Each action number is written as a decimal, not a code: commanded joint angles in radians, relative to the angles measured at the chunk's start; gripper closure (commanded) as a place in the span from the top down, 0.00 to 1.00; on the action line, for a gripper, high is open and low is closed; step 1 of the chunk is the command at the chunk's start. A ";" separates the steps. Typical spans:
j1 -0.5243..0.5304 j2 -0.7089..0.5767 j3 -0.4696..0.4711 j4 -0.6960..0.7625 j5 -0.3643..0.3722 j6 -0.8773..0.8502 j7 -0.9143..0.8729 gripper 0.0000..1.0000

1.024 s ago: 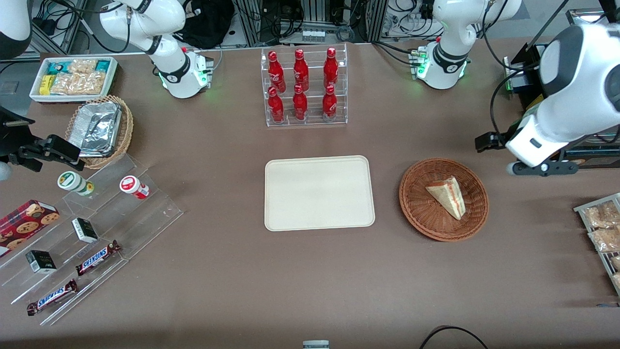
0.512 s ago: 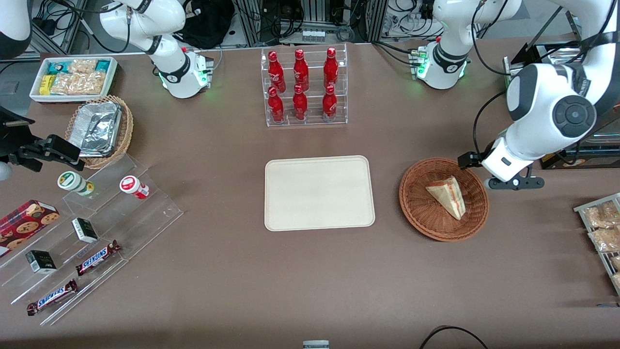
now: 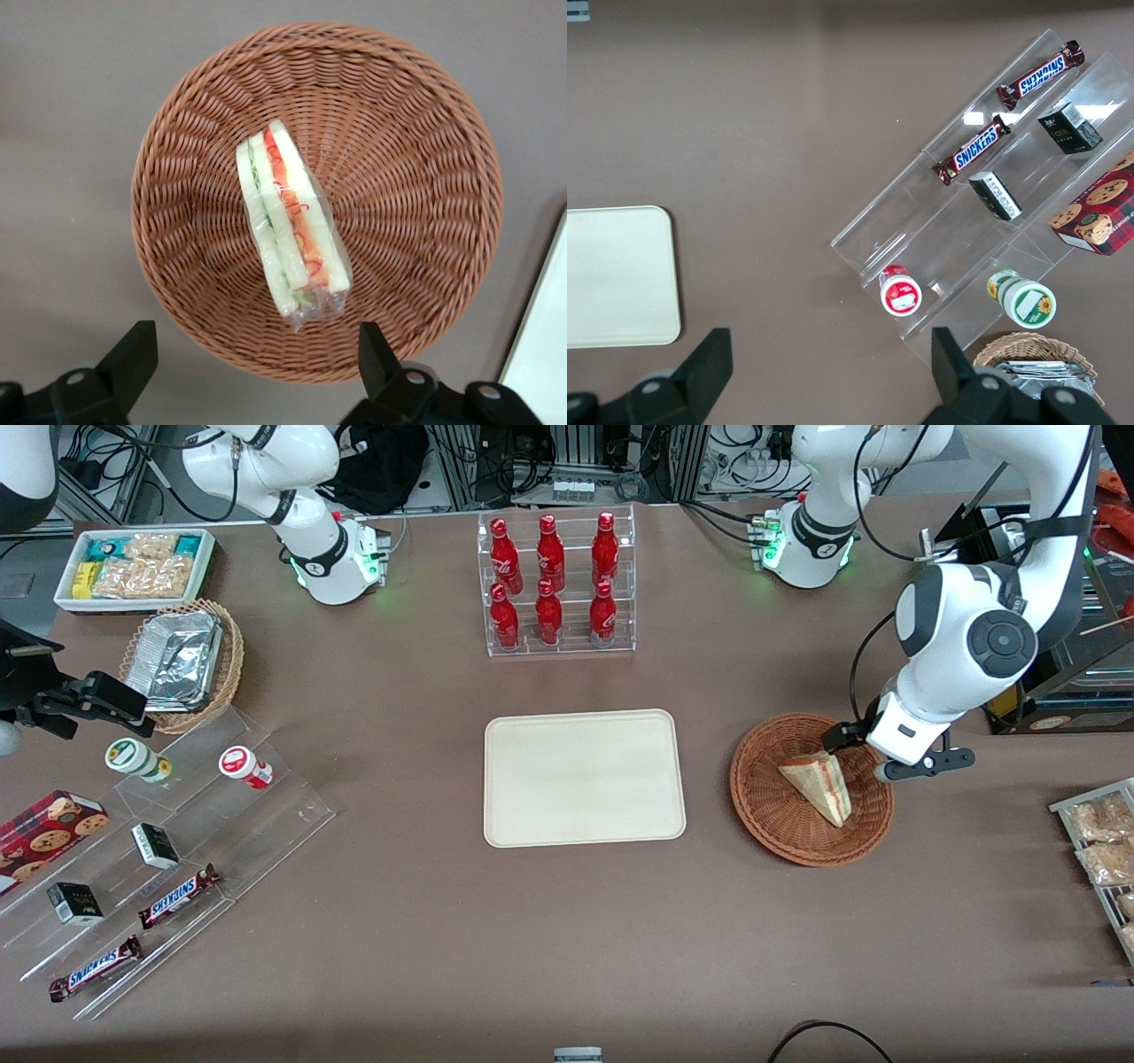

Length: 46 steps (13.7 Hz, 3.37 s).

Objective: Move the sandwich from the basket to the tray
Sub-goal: 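Lower the left gripper and close it on the wrapped sandwich, then lift the sandwich and carry it with the left gripper over the tray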

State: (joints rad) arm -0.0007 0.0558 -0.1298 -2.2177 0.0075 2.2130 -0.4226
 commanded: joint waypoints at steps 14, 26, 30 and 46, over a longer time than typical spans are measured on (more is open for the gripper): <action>-0.035 0.140 -0.002 -0.008 -0.011 0.174 -0.548 1.00; -0.036 0.188 -0.002 -0.005 -0.008 0.163 -0.588 0.13; -0.036 0.139 -0.004 0.094 0.002 -0.068 -0.506 0.12; -0.386 0.470 -0.182 0.588 0.104 -0.216 -0.559 0.07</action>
State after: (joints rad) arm -0.3409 0.4473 -0.3185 -1.7352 0.0925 2.0151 -0.9522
